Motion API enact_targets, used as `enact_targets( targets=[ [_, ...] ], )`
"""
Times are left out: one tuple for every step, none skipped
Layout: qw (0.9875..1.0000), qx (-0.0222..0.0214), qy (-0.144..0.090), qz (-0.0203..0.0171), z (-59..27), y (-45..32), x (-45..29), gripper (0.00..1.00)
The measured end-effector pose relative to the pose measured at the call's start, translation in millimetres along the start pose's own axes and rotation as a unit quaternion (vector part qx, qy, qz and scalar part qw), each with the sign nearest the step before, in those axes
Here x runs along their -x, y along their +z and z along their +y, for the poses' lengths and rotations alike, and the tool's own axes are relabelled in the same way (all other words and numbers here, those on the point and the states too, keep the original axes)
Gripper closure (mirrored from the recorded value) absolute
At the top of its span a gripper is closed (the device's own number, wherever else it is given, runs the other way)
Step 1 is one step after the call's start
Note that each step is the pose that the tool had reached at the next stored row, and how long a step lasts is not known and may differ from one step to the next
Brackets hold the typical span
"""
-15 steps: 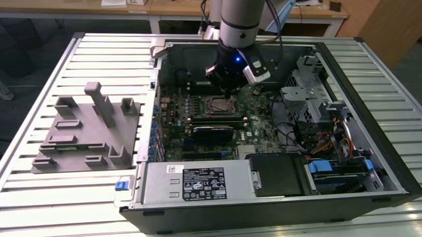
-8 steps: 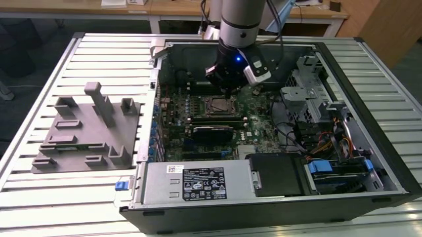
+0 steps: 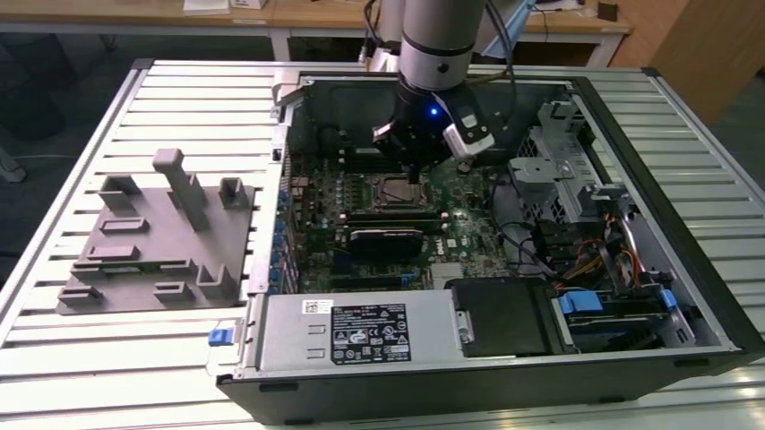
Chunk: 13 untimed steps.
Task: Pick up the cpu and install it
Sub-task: 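Install the second cpu locking lever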
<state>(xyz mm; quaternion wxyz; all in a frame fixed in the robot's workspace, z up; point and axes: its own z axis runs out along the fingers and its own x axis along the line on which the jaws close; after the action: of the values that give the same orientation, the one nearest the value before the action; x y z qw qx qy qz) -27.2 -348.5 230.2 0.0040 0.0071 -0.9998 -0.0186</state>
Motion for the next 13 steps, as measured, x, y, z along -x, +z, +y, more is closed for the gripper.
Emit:
enact_targets(
  targets=[
    [1.0, 0.0, 0.0, 0.0001, -3.0, -0.1, 0.0, 0.89],
    [1.0, 0.0, 0.0, 0.0005, -5.5, -0.2, 0.0, 0.89],
    [1.0, 0.0, 0.0, 0.0014, -7.5, -0.3, -0.1, 0.89],
    [1.0, 0.0, 0.0, 0.0033, -9.2, -0.4, -0.1, 0.89],
    [1.0, 0.0001, 0.0, 0.0064, -10.0, -0.4, -0.2, 0.89],
    [0.9999, 0.0001, 0.0, 0.01, -10.4, -0.4, -0.1, 0.89],
    [0.9999, 0.0002, 0.0, 0.0129, -10.7, -0.3, -0.1, 0.89],
    [0.9999, 0.0001, 0.001, 0.0143, -11.4, -0.4, -0.2, 0.89],
    [0.9999, 0.0001, 0.001, 0.0146, -12.7, -0.3, -0.2, 0.89],
    [0.9999, 0.0001, 0.001, 0.0146, -14.6, -0.3, -0.2, 0.89],
    [0.9999, 0.0002, 0.001, 0.0146, -16.6, -0.3, -0.3, 0.89],
    [0.9999, 0.0002, 0.001, 0.0146, -18.4, -0.3, -0.5, 0.89],
    [0.9999, 0.0002, 0.001, 0.0146, -19.9, -0.4, -0.8, 0.89]
  ],
)
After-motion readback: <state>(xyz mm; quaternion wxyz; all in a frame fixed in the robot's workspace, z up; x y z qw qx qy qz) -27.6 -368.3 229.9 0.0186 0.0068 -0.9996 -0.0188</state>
